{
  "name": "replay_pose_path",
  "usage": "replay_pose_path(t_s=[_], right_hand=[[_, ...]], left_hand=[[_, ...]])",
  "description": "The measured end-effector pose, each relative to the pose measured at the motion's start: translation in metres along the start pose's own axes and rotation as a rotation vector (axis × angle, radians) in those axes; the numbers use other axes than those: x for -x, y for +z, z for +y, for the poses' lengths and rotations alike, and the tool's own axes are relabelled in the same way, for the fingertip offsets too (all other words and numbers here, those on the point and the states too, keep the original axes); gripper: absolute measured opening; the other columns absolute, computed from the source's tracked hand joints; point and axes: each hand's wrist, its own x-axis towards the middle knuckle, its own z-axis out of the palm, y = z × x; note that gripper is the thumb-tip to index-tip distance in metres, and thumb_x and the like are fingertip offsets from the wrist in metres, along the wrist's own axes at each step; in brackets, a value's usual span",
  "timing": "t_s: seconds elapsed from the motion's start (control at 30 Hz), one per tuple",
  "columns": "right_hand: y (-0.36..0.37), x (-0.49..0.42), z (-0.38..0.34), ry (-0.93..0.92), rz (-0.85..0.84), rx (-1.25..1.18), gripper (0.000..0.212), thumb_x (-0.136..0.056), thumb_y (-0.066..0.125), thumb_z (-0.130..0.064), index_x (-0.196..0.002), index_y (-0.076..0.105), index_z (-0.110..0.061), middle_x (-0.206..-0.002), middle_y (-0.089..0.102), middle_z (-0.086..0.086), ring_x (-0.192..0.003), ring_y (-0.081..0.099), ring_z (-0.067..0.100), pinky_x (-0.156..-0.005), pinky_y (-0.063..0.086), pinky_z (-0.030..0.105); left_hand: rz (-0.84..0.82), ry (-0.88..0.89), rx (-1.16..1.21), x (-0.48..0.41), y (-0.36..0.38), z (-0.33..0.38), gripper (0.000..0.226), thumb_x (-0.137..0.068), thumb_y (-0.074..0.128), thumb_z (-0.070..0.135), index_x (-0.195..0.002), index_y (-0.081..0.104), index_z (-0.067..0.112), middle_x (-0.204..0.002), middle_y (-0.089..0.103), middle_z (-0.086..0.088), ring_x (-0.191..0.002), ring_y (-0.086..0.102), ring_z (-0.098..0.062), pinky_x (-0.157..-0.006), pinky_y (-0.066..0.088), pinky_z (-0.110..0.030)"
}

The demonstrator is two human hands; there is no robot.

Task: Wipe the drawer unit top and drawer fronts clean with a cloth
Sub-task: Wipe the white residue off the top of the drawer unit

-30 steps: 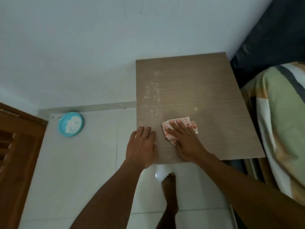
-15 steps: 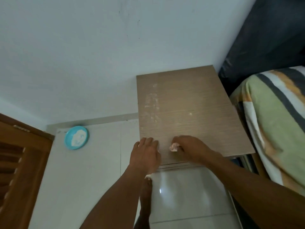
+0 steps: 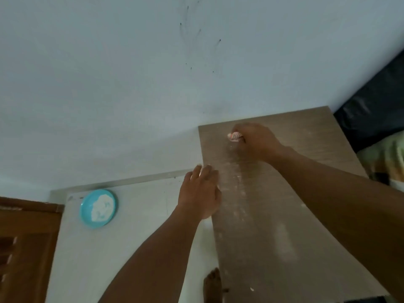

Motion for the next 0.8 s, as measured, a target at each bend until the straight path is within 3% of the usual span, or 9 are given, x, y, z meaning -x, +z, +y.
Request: replay_pose_path(t_s=[0.1, 0.23, 0.37, 0.5, 0.7, 0.8], right_hand=[[0.008, -0.042, 0.003, 0.034, 0.040, 0.059, 0.036, -0.092, 0.055, -0.018, -0.128, 0.057, -0.020, -0.126, 0.062, 0.010, -0.116, 0.052, 0.035, -0.093, 0.045, 0.045], [0.042, -0.054, 0.008, 0.013, -0.089, 0.065, 0.051, -0.095, 0.053, -0.025, -0.145, 0.046, -0.024, -0.157, 0.039, 0.006, -0.144, 0.033, 0.032, -0.112, 0.036, 0.050], [0.079, -0.025, 0.010, 0.009, -0.004, -0.011, 0.054, -0.100, 0.048, -0.027, -0.153, 0.035, -0.024, -0.166, 0.021, 0.004, -0.155, 0.012, 0.028, -0.122, 0.019, 0.053], [0.087, 0.009, 0.007, -0.015, -0.016, -0.026, 0.052, -0.101, 0.047, -0.027, -0.152, 0.036, -0.027, -0.166, 0.021, 0.000, -0.155, 0.012, 0.025, -0.123, 0.019, 0.050], [0.109, 0.114, -0.013, -0.032, -0.018, -0.043, 0.051, -0.100, 0.049, -0.027, -0.151, 0.041, -0.024, -0.164, 0.026, 0.000, -0.154, 0.018, 0.024, -0.123, 0.020, 0.044], [0.123, 0.179, -0.024, -0.049, -0.015, -0.065, 0.048, -0.100, 0.051, -0.026, -0.148, 0.046, -0.022, -0.162, 0.033, 0.002, -0.152, 0.024, 0.025, -0.124, 0.020, 0.041]], left_hand=[[0.010, 0.047, 0.008, -0.026, 0.002, -0.018, 0.046, -0.094, 0.044, 0.034, -0.137, 0.046, 0.017, -0.149, 0.041, -0.006, -0.140, 0.034, -0.030, -0.114, 0.031, -0.044], [0.039, 0.100, 0.016, -0.035, 0.014, -0.027, 0.050, -0.094, 0.045, 0.034, -0.141, 0.042, 0.016, -0.154, 0.036, -0.009, -0.142, 0.032, -0.030, -0.114, 0.031, -0.043], [0.048, 0.106, 0.033, -0.027, 0.024, -0.031, 0.055, -0.096, 0.040, 0.035, -0.148, 0.035, 0.015, -0.159, 0.028, -0.010, -0.147, 0.025, -0.031, -0.117, 0.025, -0.044], [0.037, 0.093, 0.024, -0.008, 0.029, -0.026, 0.056, -0.099, 0.038, 0.034, -0.151, 0.032, 0.014, -0.162, 0.025, -0.010, -0.149, 0.022, -0.031, -0.119, 0.023, -0.043], [0.044, 0.097, 0.006, 0.054, 0.039, 0.000, 0.052, -0.095, 0.043, 0.028, -0.144, 0.045, 0.010, -0.155, 0.038, -0.015, -0.143, 0.034, -0.036, -0.113, 0.032, -0.044], [0.011, 0.071, -0.025, 0.099, 0.052, 0.016, 0.054, -0.097, 0.037, 0.032, -0.148, 0.039, 0.012, -0.158, 0.033, -0.013, -0.147, 0.028, -0.033, -0.116, 0.028, -0.042]])
